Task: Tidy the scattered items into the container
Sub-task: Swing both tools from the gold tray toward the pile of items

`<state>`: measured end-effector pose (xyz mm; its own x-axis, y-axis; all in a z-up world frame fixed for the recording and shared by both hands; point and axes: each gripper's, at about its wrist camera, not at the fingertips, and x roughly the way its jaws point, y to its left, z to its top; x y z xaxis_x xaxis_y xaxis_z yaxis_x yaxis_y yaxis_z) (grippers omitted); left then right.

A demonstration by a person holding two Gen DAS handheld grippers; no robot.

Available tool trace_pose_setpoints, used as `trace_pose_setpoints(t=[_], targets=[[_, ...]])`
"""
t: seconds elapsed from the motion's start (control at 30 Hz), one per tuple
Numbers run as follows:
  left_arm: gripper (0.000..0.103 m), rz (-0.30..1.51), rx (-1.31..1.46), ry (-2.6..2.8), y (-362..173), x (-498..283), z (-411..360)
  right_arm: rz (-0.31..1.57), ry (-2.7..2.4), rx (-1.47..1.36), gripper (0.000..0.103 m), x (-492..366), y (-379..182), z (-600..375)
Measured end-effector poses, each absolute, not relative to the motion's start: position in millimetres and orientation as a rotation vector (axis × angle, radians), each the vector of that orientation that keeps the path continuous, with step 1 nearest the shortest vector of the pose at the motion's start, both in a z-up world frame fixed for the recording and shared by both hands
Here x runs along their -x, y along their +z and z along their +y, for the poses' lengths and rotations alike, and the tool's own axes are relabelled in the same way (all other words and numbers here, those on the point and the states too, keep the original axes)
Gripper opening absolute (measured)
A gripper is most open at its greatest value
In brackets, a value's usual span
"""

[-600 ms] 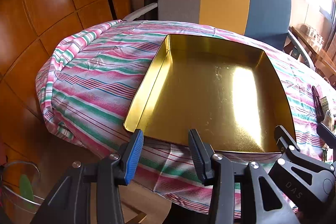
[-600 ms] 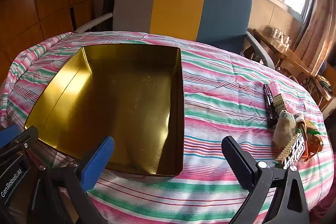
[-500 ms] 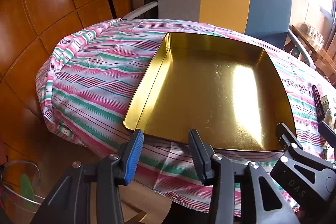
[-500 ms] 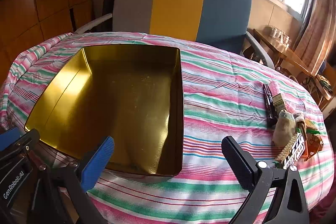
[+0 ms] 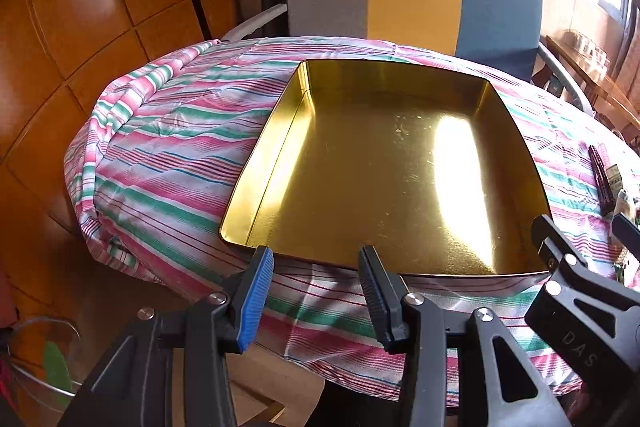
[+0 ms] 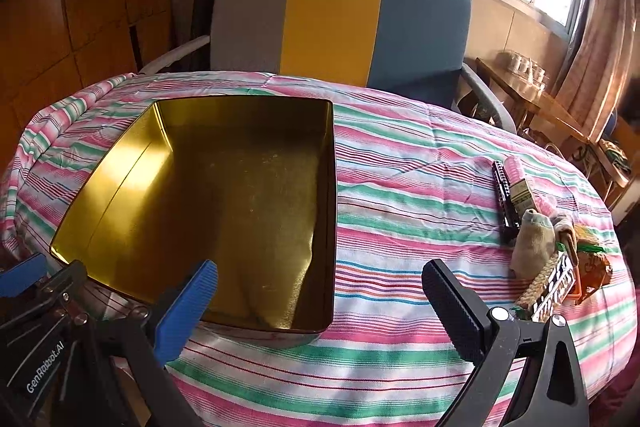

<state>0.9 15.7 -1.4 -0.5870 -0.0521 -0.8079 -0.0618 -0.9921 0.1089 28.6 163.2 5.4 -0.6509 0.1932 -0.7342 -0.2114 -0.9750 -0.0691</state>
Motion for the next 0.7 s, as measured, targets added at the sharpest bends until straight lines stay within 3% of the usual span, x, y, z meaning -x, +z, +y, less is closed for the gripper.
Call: trace_pose_setpoints(t=[0.27,0.4,0.7], targets=[[0.045,0.279,1.354,2.655,-4.3,-9.5,53.4,0.185,2.667,1.187,0.103,-39.3,5.0,209.8],[0.045,0.364,1.294,2.525,-5.7,-19.7,86.4,0.383,2.66,1.182,0.103,-58.1,-2.9,257.9],[0.045,0.334,1.238,2.138,-10.4,-36.6,149.4,0.835,2.575,1.062,0.103,-136.1,-23.0,384.8]])
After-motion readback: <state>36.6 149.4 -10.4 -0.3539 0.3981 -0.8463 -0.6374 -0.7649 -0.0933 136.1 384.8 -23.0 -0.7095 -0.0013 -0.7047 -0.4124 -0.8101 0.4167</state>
